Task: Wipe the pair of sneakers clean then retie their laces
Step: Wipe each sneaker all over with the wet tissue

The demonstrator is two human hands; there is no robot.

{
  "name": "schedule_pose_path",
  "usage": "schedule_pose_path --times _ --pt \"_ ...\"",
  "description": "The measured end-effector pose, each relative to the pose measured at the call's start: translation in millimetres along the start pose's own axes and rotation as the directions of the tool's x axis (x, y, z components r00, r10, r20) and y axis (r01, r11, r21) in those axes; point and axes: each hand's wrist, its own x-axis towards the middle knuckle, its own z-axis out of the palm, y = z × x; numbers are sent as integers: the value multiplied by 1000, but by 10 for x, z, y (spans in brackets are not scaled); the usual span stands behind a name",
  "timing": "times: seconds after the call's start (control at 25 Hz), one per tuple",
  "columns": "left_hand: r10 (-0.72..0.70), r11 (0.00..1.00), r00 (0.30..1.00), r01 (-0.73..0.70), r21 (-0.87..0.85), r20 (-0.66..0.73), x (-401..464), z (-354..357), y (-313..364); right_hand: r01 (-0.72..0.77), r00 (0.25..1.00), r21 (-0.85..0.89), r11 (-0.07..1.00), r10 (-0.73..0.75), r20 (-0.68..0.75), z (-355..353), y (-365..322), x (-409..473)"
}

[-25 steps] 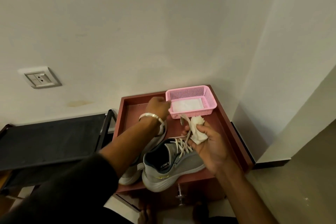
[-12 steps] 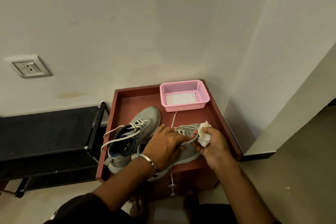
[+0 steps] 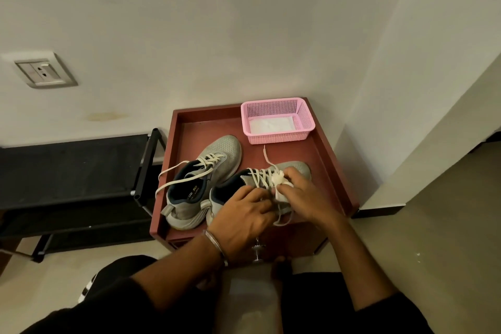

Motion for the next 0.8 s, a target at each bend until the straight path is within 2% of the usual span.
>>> schedule_pose_path --times 0.16,0.28,0.44,0.6,0.68,0.76,0.8 --pt "-19 999 1000 20 50 -17 -149 262 262 -141 963 -143 980 169 209 8 2 -75" --pt "17 998 997 -22 59 73 -217 455 364 -199 920 -240 950 266 288 26 -5 -113" --pt "72 996 983 -80 38 170 -280 548 438 -131 877 -452 882 316 362 106 42 -111" --pt "33 999 974 -26 -34 222 -351 519 457 -169 913 -222 960 238 330 63 81 -75" --pt "29 998 966 -13 -64 256 -393 516 485 -128 961 -105 986 149 235 33 72 -52" --pt "-20 978 968 71 -197 248 -419 390 531 -67 992 -61 996 73 106 15 71 -20" --pt "-93 937 974 156 -312 208 -414 274 548 -47 997 -48 998 50 54 7 70 -11"
